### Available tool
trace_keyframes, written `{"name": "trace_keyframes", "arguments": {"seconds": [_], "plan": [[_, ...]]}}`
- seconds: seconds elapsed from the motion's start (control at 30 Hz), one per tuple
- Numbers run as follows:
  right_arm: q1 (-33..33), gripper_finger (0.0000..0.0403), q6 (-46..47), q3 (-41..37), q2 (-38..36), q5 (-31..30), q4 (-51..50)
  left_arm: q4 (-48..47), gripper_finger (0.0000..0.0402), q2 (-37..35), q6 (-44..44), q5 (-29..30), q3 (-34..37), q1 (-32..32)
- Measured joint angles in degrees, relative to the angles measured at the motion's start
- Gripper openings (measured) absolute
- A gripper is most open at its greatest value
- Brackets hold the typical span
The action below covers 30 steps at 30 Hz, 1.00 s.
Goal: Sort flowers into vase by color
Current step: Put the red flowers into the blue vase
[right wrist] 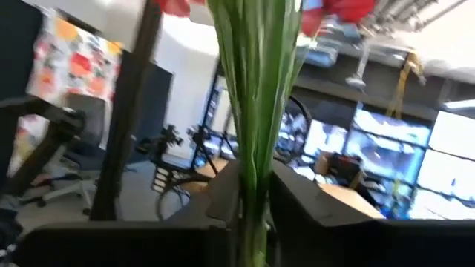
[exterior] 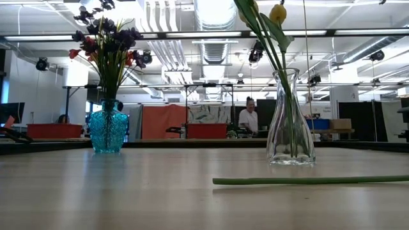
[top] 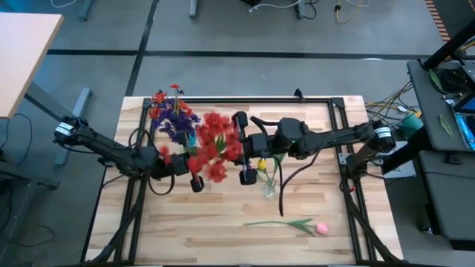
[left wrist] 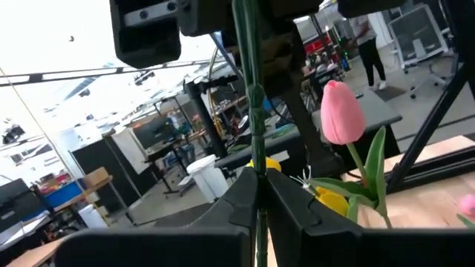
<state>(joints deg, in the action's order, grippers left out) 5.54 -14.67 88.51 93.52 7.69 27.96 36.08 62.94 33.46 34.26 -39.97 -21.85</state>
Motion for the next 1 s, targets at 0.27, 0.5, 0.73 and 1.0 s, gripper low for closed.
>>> {"name": "trace_keyframes", "arguments": {"seconds": [0.27, 0.5, 0.73, 1.0], "plan": [[-0.05, 0.0162, 1.97, 4.42, -0.09, -6.31, -16.07, -0.96, 0.0001, -0.13, 0.0, 4.03, 0.36, -0.09], [-0.08, 0.0155, 3.04, 6.87, -0.04, -6.88, -21.91, -3.06, 0.0, -0.49, -0.97, 6.33, 0.37, -0.12], [-1.31, 0.0021, 0.23, 7.06, 0.02, -7.98, -22.29, -11.26, 0.0035, -3.78, -7.16, 14.5, 0.43, -1.88], [-8.06, 0.0011, -0.17, 8.83, -0.41, -7.82, -23.92, -38.36, 0.0146, -15.02, -23.27, 14.73, 0.42, -5.92]]}}
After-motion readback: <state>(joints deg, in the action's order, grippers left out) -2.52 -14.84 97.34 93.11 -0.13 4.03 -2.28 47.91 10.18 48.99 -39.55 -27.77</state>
